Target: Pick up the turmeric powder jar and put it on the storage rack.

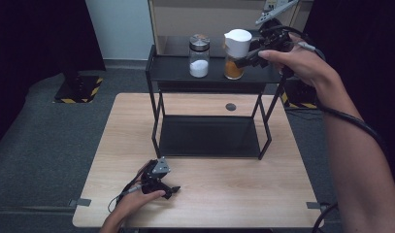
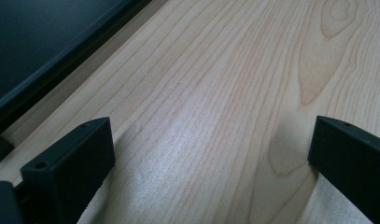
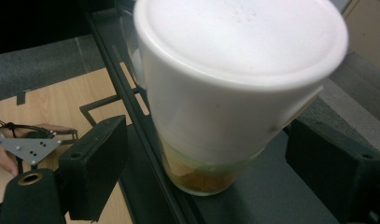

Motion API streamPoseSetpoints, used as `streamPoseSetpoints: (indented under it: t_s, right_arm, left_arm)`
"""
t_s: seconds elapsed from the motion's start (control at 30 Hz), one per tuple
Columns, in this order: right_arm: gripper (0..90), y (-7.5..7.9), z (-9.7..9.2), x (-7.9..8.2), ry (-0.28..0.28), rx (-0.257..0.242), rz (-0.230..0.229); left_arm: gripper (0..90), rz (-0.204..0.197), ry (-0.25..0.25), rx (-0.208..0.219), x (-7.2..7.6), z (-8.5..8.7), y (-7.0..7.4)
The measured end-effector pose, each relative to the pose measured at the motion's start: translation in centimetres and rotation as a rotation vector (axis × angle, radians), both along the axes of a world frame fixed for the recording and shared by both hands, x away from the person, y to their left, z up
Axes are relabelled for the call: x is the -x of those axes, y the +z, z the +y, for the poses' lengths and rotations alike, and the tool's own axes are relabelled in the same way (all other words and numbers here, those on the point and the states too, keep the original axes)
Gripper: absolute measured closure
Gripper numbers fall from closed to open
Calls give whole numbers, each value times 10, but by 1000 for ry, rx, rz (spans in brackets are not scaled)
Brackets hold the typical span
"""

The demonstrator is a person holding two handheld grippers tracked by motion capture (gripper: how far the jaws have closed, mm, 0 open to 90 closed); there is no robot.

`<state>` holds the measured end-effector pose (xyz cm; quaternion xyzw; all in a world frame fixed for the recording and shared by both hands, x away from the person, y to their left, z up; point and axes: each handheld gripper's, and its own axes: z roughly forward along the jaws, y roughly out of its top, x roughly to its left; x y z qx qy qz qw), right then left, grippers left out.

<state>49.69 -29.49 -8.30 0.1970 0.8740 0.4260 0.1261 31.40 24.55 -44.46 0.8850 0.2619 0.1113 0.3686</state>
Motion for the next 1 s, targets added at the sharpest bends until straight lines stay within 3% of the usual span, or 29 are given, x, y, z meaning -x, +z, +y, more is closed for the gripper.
streamPoseSetpoints:
  t_s: [0.5, 0.8, 1.0]
  right_arm:
    - [134, 14, -8, 24, 8, 32, -26]
    - [135, 11, -8, 42, 14, 44, -23]
    - [133, 6, -12, 54, 43, 9, -35]
  left_arm:
    - [0, 0, 0, 0, 0, 0, 0]
    - [0, 0, -4, -5, -1, 0, 1]
    - [0, 1, 0, 0, 0, 0, 0]
